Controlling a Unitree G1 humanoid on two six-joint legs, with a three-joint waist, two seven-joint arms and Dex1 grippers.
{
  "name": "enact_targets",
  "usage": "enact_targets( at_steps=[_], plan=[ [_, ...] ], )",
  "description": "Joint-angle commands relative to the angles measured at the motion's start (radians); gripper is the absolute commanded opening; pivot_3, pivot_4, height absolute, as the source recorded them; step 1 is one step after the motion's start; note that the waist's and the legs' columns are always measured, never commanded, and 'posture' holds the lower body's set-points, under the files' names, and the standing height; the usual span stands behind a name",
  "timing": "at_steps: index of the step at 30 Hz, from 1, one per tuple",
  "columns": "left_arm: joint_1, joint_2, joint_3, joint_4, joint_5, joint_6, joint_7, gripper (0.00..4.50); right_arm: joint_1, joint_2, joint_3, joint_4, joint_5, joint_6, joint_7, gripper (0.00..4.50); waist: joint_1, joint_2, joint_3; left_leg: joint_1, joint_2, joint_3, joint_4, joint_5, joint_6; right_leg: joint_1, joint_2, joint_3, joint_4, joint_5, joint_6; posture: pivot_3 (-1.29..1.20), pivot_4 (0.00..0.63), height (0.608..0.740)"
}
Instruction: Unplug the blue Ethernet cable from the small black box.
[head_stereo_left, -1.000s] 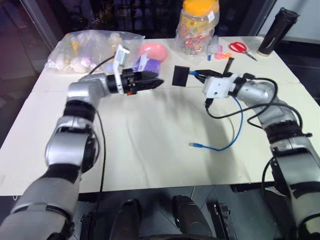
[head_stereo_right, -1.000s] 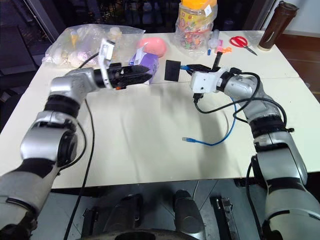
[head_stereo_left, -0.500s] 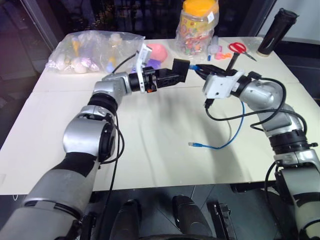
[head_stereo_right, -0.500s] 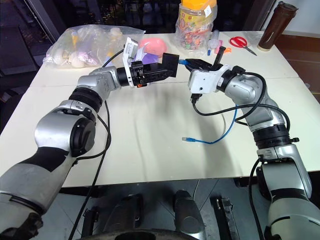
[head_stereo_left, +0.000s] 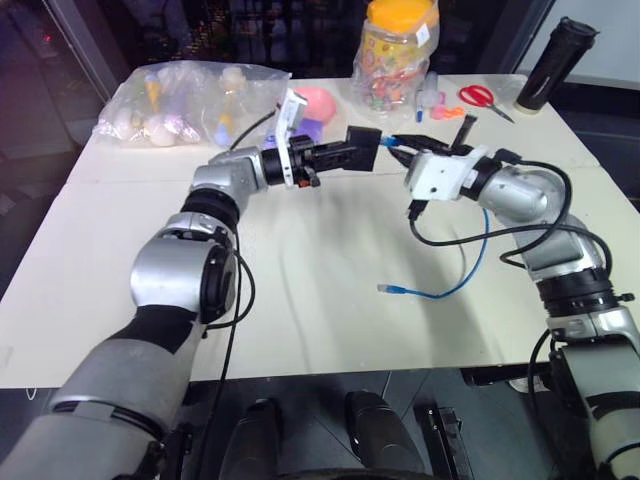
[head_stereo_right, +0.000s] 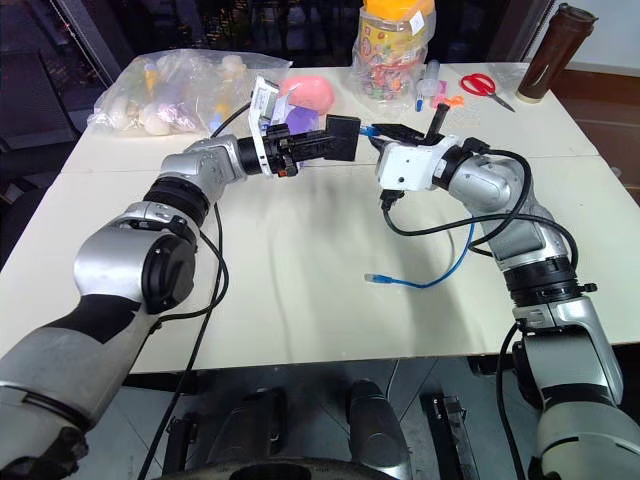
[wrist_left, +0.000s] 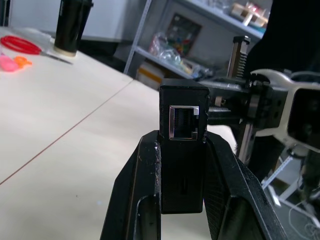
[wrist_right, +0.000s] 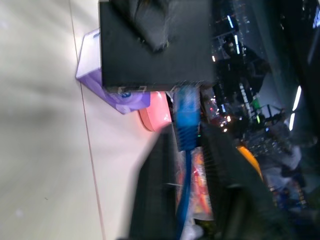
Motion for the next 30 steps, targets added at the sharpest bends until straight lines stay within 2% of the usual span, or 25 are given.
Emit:
enact_targets(
  at_steps=[1, 3, 5, 6, 7, 9, 10, 13, 16, 21, 30],
  plan=[
    [-0.014, 0.012, 0.027, -0.016, 0.001, -0.017, 0.008, 0.51, 0.072, -0.034, -0.094, -0.135, 0.061, 0.136, 0.020, 2.59, 0.002, 0.000, 0.000, 0.000, 0.000, 0.000, 0.000, 0.000, 0.000, 0.000, 0.000, 0.000, 0.000, 0.000, 0.000, 0.00, 0.150, 0.739],
    [-0.013, 0.014, 0.038, -0.016, -0.004, -0.016, 0.015, 0.51, 0.139, -0.012, -0.158, -0.230, 0.152, 0.259, 0.030, 2.59, 0.007, 0.000, 0.000, -0.001, 0.000, -0.001, 0.000, 0.000, 0.000, 0.000, 0.000, -0.001, 0.000, 0.000, 0.000, 0.00, 0.150, 0.739],
    [-0.016, 0.016, 0.058, -0.017, -0.017, -0.006, 0.017, 0.51, 0.190, 0.057, -0.243, -0.341, 0.297, 0.450, 0.006, 2.59, 0.010, 0.000, 0.000, -0.001, 0.000, -0.001, 0.000, 0.000, 0.000, 0.000, 0.000, -0.001, 0.000, 0.000, 0.000, 0.00, 0.150, 0.739],
    [-0.018, 0.016, 0.073, -0.020, -0.029, 0.006, 0.012, 0.51, 0.222, 0.128, -0.317, -0.436, 0.468, 0.620, -0.040, 2.59, 0.010, 0.000, 0.000, -0.001, 0.000, -0.001, 0.000, 0.000, 0.000, 0.000, 0.000, -0.001, 0.000, 0.000, 0.000, 0.00, 0.150, 0.739],
    [-0.018, 0.017, 0.090, -0.025, -0.045, 0.024, -0.007, 0.51, 0.268, 0.211, -0.394, -0.544, 0.722, 0.787, -0.121, 2.59, 0.010, 0.000, 0.000, -0.001, 0.000, -0.001, 0.000, 0.000, 0.000, 0.000, 0.000, -0.001, 0.000, 0.000, 0.000, 0.00, 0.150, 0.739],
    [-0.007, 0.017, 0.102, -0.040, -0.059, 0.039, -0.043, 0.51, 0.336, 0.341, -0.488, -0.692, 1.133, 0.978, -0.268, 2.59, 0.012, 0.000, 0.000, 0.000, 0.001, -0.003, 0.000, 0.000, 0.000, 0.000, 0.001, -0.002, 0.002, 0.000, 0.000, 0.00, 0.150, 0.739],
    [-0.003, 0.016, 0.106, -0.044, -0.065, 0.056, -0.066, 0.51, 0.353, 0.380, -0.510, -0.724, 1.256, 1.016, -0.321, 2.59, 0.012, 0.000, 0.000, 0.000, 0.002, -0.004, -0.001, 0.000, 0.000, 0.001, 0.001, -0.003, 0.002, 0.000, -0.001, 0.00, 0.150, 0.739],
    [-0.006, 0.024, 0.144, -0.053, -0.120, 0.178, -0.143, 0.51, 0.365, 0.448, -0.522, -0.754, 1.424, 1.056, -0.421, 2.59, 0.012, 0.000, 0.000, 0.000, 0.001, -0.004, 0.000, 0.000, 0.000, 0.001, 0.001, -0.003, 0.002, 0.001, -0.001, 0.00, 0.150, 0.739],
    [-0.001, 0.030, 0.160, -0.081, -0.164, 0.312, -0.238, 0.51, 0.367, 0.490, -0.498, -0.760, 1.486, 1.050, -0.476, 2.59, 0.013, 0.000, 0.000, 0.000, 0.001, -0.004, 0.001, 0.000, 0.000, 0.001, 0.001, -0.003, 0.002, 0.001, -0.002, 0.00, 0.150, 0.739],
    [0.036, 0.015, 0.134, -0.142, -0.178, 0.399, -0.285, 0.51, 0.344, 0.520, -0.463, -0.729, 1.448, 0.997, -0.500, 2.59, 0.013, 0.000, 0.000, 0.000, 0.001, -0.004, 0.000, 0.000, 0.000, 0.001, 0.001, -0.003, 0.002, 0.001, -0.001, 0.00, 0.150, 0.739],
    [0.076, -0.013, 0.095, -0.197, -0.183, 0.424, -0.294, 0.51, 0.298, 0.534, -0.418, -0.644, 1.406, 0.947, -0.455, 2.59, 0.013, 0.000, 0.000, 0.000, 0.001, -0.004, 0.000, 0.000, 0.000, 0.001, 0.001, -0.003, 0.002, 0.001, -0.001, 0.00, 0.150, 0.739]
  ],
)
